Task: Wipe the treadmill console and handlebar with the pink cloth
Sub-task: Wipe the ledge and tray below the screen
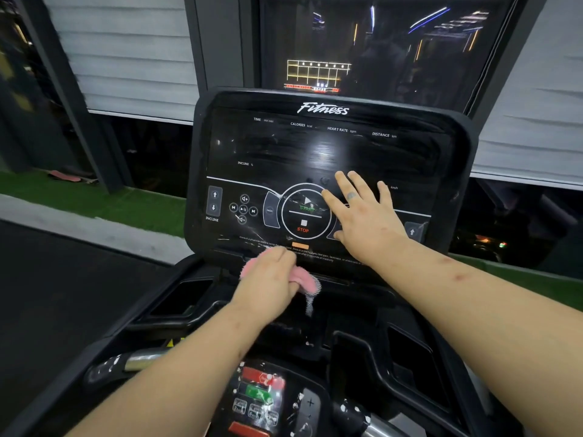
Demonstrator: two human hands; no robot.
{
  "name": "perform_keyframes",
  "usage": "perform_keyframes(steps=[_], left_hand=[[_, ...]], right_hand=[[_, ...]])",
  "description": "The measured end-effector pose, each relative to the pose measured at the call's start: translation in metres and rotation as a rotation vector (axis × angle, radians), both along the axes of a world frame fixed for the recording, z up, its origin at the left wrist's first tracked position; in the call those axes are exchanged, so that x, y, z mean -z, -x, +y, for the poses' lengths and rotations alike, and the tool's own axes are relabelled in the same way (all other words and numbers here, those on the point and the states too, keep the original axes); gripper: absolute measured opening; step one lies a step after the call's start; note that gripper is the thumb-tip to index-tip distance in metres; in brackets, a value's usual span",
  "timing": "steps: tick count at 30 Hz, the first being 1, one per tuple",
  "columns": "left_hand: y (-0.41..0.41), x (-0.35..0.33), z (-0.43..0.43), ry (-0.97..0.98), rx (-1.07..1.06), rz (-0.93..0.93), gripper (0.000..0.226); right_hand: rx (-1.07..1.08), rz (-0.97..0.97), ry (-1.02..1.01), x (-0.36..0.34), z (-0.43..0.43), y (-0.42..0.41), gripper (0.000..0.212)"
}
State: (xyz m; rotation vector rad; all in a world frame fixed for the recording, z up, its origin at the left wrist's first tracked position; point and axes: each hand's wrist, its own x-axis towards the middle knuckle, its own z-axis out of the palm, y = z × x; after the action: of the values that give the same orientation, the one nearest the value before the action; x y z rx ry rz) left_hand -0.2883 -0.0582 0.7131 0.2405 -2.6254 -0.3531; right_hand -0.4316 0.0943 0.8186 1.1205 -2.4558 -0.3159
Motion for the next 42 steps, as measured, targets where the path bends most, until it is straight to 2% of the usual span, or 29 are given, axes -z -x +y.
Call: perform_keyframes(steps=[5, 11, 18, 22, 34, 38, 42], left_hand=[[-0.010, 0.004, -0.025, -0.001, -0.012, 0.006, 0.018], [0.005, 0.015, 0.015, -0.011, 0.045, 0.073, 0.012], [0.024, 0.018, 0.050, 0.001, 0.134, 0.023, 0.023], [0.016, 0.017, 0.031, 0.069, 0.172, 0.022, 0.018], [-0.020, 0.008, -0.069, 0.199, 0.064, -0.027, 0.015], [-0.027, 0.001, -0.096, 0.175, 0.052, -0.070, 0.014], [-0.025, -0.008, -0.110, 0.140, 0.069, -0.122, 0.022]], right_hand=[[-0.005, 0.004, 0.010, 0.000, 0.000, -0.002, 0.086], [0.006, 0.003, 0.011, 0.001, -0.001, -0.004, 0.086], [0.018, 0.009, 0.003, -0.001, -0.002, -0.007, 0.086], [0.029, 0.003, 0.013, -0.003, -0.003, -0.010, 0.088], [0.072, -0.018, 0.024, -0.004, -0.007, -0.013, 0.087], [0.096, -0.020, 0.019, -0.004, -0.009, -0.015, 0.089], [0.124, -0.036, 0.007, -0.007, -0.012, -0.018, 0.088]])
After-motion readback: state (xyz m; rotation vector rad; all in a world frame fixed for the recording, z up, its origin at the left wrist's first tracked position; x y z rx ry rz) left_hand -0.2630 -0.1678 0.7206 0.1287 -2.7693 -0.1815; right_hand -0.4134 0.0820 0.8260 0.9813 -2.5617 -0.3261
